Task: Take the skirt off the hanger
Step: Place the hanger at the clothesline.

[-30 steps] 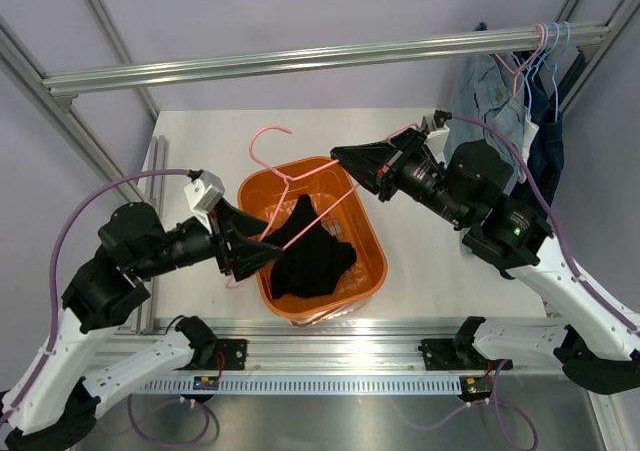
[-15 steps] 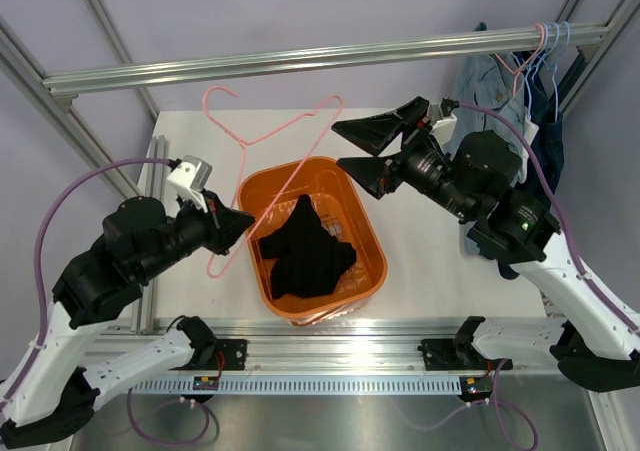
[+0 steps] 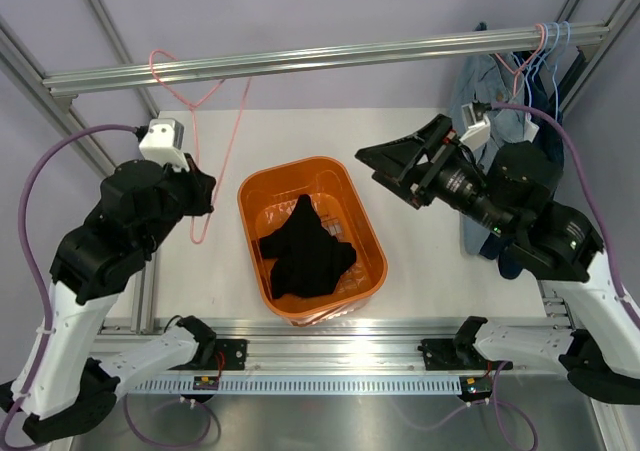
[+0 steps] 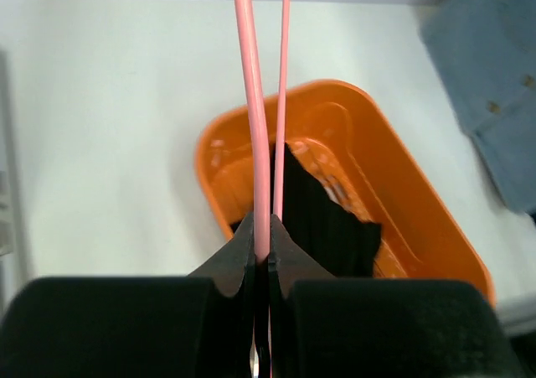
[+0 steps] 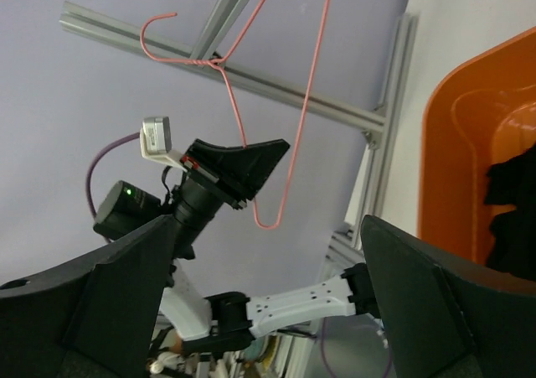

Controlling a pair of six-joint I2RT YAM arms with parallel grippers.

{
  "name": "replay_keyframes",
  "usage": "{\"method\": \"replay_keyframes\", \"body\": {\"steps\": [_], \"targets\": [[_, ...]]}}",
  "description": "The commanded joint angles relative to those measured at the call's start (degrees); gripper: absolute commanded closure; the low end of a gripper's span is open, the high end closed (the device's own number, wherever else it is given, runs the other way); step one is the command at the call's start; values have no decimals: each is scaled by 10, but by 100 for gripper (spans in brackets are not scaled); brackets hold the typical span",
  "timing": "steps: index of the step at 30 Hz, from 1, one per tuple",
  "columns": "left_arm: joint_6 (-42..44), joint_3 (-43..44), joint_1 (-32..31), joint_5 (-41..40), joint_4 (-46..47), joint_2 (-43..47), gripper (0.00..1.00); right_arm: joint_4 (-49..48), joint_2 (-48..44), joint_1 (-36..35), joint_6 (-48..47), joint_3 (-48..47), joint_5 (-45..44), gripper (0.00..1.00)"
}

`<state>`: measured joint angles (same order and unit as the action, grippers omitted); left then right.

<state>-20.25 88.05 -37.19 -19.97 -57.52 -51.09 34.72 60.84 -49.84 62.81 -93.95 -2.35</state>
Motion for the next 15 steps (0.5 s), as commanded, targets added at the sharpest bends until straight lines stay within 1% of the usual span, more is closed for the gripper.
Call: {"method": "replay_keyframes", "body": {"steps": [1,4,5,7,8,13,15], "targets": [[33,37,62,16,11,-32,100,59,-39,7,-71,-13,-61,0],[57,39,128,62,22,-51,100,89,-56,12,-103,-14,-98,1],[63,38,162,70,29,-53,100,96,-63,13,-116,-13,-113,0],[79,36,196,108,41,-60,100,102,-77,16,-124,-6,-126,1],[83,32,224,117,43,-62,100,102,-82,15,-131,-4,-135,1],[98,0,282,142,61,-63,100,100,-106,17,-159,-5,-157,0],[102,-22,322,167,71,-62,100,105,-102,17,-166,-11,-165,0]]}}
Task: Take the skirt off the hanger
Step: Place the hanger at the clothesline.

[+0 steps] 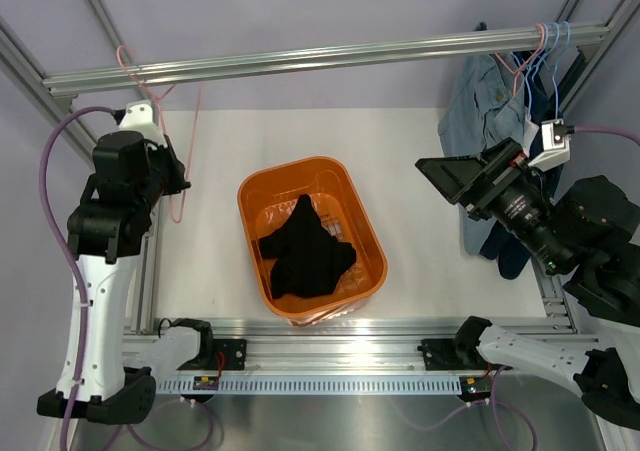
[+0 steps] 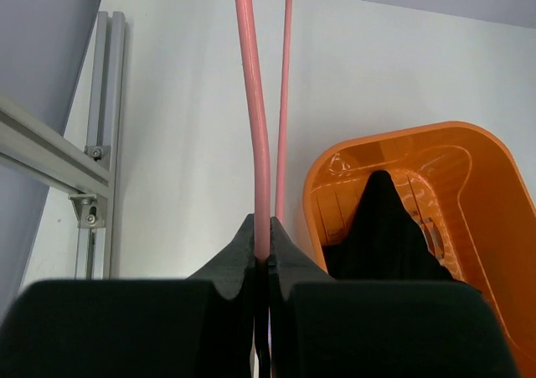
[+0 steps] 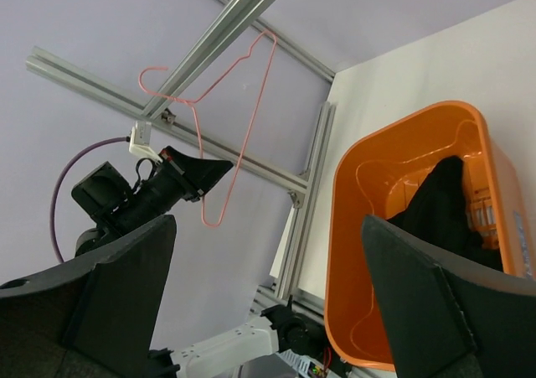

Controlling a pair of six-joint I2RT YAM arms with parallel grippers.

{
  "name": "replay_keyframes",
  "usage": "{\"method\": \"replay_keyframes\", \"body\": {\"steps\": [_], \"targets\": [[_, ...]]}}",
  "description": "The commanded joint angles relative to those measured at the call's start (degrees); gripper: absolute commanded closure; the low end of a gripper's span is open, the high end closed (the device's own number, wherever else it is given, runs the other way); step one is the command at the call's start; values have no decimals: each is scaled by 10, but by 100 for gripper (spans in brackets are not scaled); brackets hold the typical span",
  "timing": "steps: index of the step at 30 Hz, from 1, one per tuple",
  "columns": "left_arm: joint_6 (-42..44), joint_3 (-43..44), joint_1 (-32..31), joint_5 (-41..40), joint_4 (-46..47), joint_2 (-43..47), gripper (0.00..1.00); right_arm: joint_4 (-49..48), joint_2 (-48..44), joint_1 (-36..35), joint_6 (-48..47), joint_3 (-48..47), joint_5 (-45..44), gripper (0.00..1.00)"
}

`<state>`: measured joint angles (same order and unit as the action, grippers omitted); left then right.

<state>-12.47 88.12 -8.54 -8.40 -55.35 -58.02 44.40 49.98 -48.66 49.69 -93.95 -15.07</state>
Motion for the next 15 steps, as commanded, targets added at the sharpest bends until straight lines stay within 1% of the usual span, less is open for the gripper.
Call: {"method": "replay_keyframes", "body": {"steps": [1,2,4,5,7,11,14,15], "targets": [[25,-30,48,63,61,8,100,9,8,4,-42,-12,-37,1],[29,-38,74,73,67,6,100,9,9,5,-44,-11,-36,1],[37,-61,84,102,87,7,100,9,13,4,-49,-7,-34,1],[46,-68,106,99,95,11,100,9,9,5,-50,-4,-36,1],[55,-96,120,99,124,18,100,7,6,6,-54,9,-45,1],[59,-120,126,67,134,7,100,33,19,11,-63,7,-74,1],[41,-141,130,77,147,4,100,82,40,21,-79,-13,-115,1],[39,-145,130,79,151,5,92,109,56,41,-86,-25,-120,1]]}}
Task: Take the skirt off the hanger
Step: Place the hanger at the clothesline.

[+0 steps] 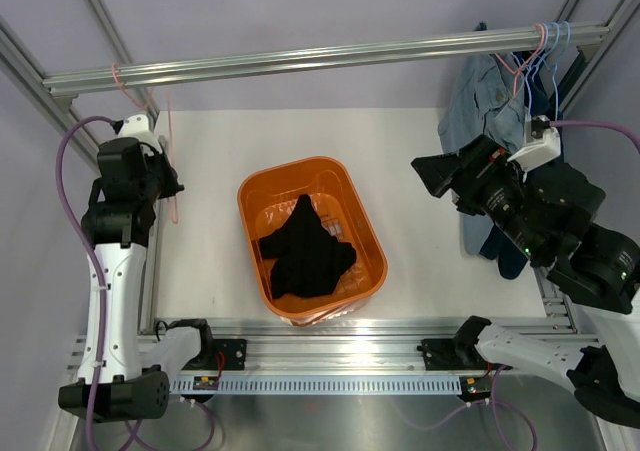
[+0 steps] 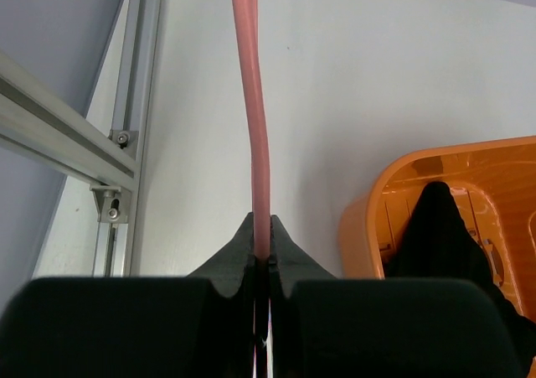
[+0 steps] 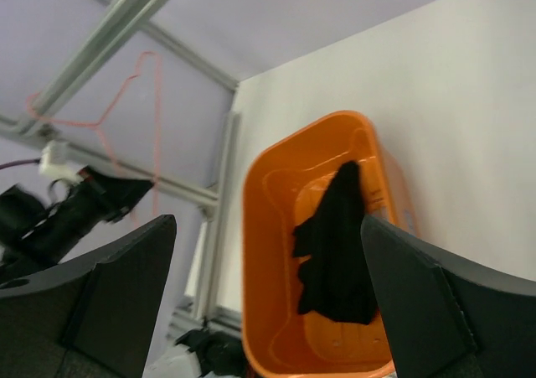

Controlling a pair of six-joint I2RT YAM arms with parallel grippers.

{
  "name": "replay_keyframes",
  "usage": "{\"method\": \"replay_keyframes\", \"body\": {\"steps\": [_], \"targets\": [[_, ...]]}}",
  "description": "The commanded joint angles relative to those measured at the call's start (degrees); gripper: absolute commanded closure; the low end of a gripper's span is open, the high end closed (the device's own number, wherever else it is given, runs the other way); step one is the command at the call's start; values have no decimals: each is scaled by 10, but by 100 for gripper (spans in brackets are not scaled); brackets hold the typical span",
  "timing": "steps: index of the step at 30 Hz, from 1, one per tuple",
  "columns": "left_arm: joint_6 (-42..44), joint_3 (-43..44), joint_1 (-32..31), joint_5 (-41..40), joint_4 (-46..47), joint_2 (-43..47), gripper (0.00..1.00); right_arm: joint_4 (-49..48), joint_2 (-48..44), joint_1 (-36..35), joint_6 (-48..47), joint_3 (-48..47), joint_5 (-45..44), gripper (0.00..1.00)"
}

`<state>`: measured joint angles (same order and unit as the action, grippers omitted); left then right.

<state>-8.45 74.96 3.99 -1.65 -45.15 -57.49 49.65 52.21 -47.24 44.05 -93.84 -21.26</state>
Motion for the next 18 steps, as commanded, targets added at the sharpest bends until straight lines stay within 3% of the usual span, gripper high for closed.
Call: {"method": "replay_keyframes", "body": {"steps": [1,2,3,6,10,14,18], "targets": [[-2,-18,5,13,52,0,82,66,44,45,-56,-33,-56,1],[-2,-20,5,12,50,0,72,76,64,68,-73,-39,-49,1],[-2,-23,5,12,52,2,54,99,76,129,-109,-59,-43,0],[-6,-24,6,0,47,-1,27,114,119,225,-184,-97,-30,1],[-3,-24,6,2,48,-9,18,106,169,418,-293,-157,86,1],[-7,-38,7,7,59,0,9,130,241,493,-330,-237,110,2],[-18,-29,7,13,49,13,4,71,247,546,-361,-200,133,4]]}}
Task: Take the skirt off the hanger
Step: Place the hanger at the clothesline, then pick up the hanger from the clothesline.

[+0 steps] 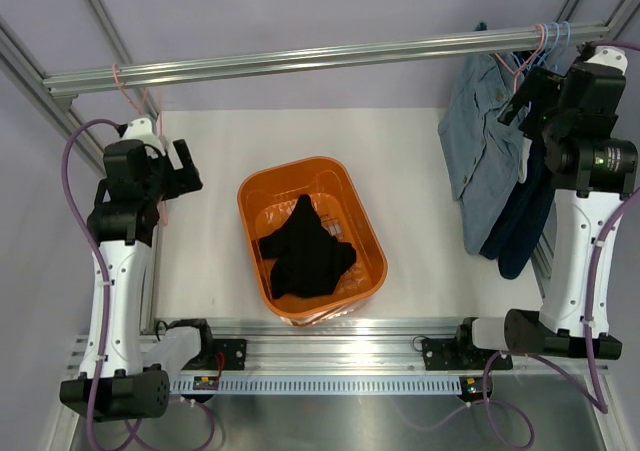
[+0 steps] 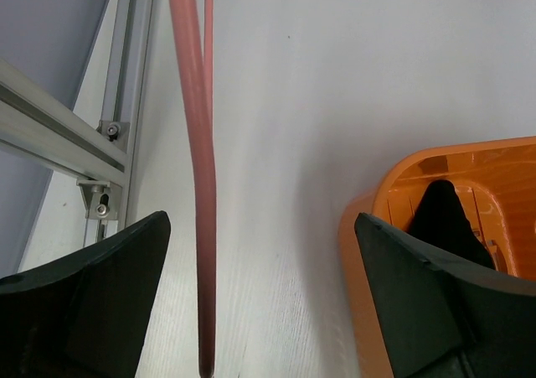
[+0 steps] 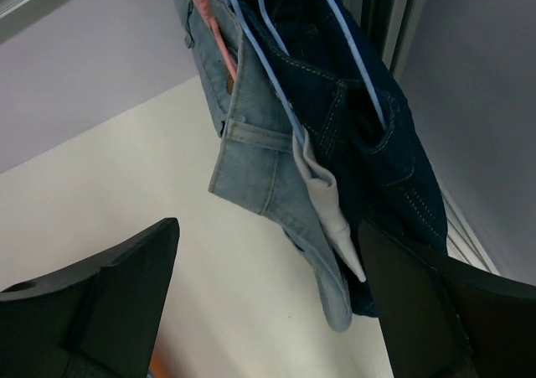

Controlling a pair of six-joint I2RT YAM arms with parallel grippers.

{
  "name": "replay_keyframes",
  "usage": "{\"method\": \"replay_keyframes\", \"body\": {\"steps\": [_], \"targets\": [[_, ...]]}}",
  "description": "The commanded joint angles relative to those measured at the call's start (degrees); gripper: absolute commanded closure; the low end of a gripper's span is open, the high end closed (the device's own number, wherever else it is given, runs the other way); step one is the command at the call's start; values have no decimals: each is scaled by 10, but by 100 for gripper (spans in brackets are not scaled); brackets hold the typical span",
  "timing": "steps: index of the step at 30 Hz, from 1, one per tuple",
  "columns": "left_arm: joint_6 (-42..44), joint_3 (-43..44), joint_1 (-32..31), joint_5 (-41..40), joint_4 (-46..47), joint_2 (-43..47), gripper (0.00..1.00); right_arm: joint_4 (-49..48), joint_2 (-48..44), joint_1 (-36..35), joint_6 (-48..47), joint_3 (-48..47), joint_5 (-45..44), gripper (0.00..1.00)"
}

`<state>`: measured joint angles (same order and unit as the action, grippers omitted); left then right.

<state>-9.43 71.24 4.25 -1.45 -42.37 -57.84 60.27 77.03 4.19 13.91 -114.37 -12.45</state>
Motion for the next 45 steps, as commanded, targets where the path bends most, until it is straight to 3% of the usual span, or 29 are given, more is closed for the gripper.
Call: {"method": "replay_keyframes", "body": {"steps": [1,6,10,22,26,31,45], "targets": [[-12,17,4,10,15,19,3,-42,0,43,-57,12,78,5],[-21,68,4,-1,-24,39,1,-129,-36,58,-45,110,117,12],[-38,96,4,60,-29,55,1,-174,-58,58,-47,155,151,16],[-78,130,4,183,-6,89,1,-205,-6,58,-28,144,169,24],[-78,121,4,196,2,91,1,-250,-29,57,-10,171,180,25],[-88,105,4,225,17,99,1,-219,7,57,-20,139,159,25],[-97,111,3,271,34,109,1,-296,40,57,-39,208,113,26]]}}
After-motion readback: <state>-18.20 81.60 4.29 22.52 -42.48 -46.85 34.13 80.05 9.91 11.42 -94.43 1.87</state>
